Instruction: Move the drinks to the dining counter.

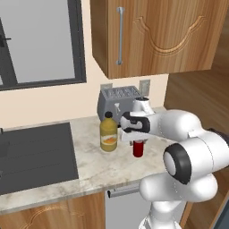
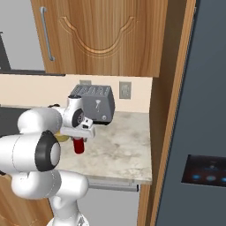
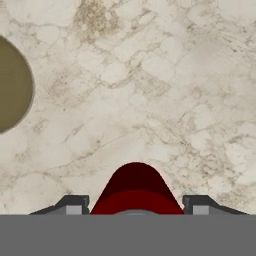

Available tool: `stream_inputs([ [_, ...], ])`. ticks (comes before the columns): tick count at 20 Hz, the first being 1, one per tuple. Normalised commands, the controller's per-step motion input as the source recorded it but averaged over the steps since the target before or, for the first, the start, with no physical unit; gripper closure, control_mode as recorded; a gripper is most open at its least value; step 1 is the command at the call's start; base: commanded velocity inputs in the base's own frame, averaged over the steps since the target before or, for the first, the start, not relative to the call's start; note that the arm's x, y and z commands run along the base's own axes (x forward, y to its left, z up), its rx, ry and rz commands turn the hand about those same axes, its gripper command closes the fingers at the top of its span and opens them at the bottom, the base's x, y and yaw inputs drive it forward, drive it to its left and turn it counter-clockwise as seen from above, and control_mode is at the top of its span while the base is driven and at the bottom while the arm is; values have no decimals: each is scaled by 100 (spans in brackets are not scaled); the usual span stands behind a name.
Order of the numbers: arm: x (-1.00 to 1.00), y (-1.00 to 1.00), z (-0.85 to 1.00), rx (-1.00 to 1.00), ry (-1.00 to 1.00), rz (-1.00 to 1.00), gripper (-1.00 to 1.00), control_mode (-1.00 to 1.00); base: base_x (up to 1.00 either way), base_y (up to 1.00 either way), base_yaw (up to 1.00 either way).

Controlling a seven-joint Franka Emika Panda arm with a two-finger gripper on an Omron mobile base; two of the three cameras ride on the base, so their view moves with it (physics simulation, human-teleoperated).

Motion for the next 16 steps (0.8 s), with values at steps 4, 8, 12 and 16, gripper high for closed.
stream_inputs([
  [4, -34, 0, 37, -1, -30, 0, 100, -100, 0, 0, 0],
  [8, -47, 0, 39, -6, -48, 0, 100, -100, 0, 0, 0],
  [12, -68, 0, 36, -3, -51, 0, 100, -100, 0, 0, 0],
  [16, -6, 0, 2, 0, -5, 0, 100, -100, 0, 0, 0],
])
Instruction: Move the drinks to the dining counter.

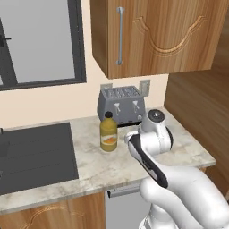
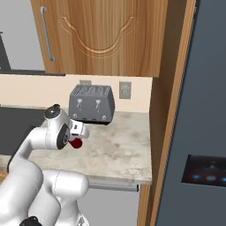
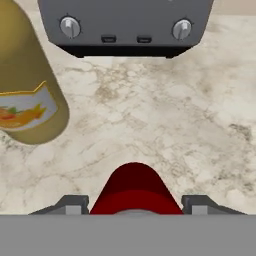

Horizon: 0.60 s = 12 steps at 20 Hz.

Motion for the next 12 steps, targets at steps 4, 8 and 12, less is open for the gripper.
stream_inputs([
  [4, -58, 0, 0, 0, -6, 0, 100, -100, 0, 0, 0],
  [8, -100, 0, 20, 0, -20, 0, 100, -100, 0, 0, 0],
  [12, -100, 0, 45, 0, -36, 0, 100, -100, 0, 0, 0],
])
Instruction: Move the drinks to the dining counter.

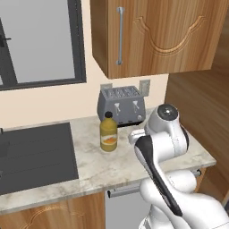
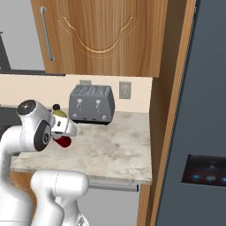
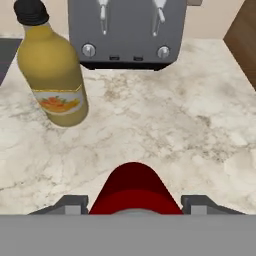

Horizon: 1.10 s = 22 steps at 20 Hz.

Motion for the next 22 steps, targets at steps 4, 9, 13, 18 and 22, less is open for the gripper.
stream_inputs([
  [4, -71, 0, 31, 0, -30, 0, 100, 100, -17, 0, 3],
  [9, 0, 0, 0, 0, 0, 0, 100, 100, -72, 0, 42],
  [13, 0, 0, 0, 0, 0, 0, 100, 100, -34, -1, 27],
  [18, 0, 0, 0, 0, 0, 0, 100, 100, -39, -7, 59],
  [22, 0, 0, 0, 0, 0, 0, 100, 100, -39, -22, 90],
])
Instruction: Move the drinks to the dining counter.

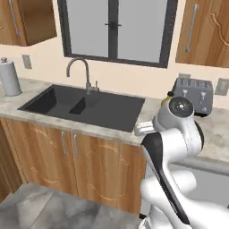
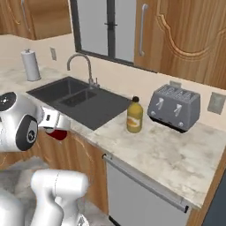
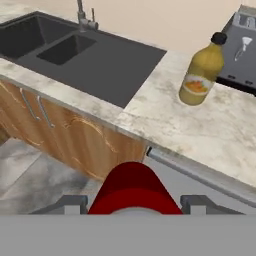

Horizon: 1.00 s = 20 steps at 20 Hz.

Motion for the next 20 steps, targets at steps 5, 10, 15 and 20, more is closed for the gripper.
stream_inputs([
  [5, 0, 0, 0, 0, 0, 0, 100, 100, -35, -7, 94],
  [10, 0, 0, 0, 0, 0, 0, 100, 100, -26, 0, 90],
  [15, 0, 0, 0, 0, 0, 0, 100, 100, -24, 71, 72],
  [20, 0, 0, 0, 0, 0, 0, 100, 100, -26, 100, 43],
])
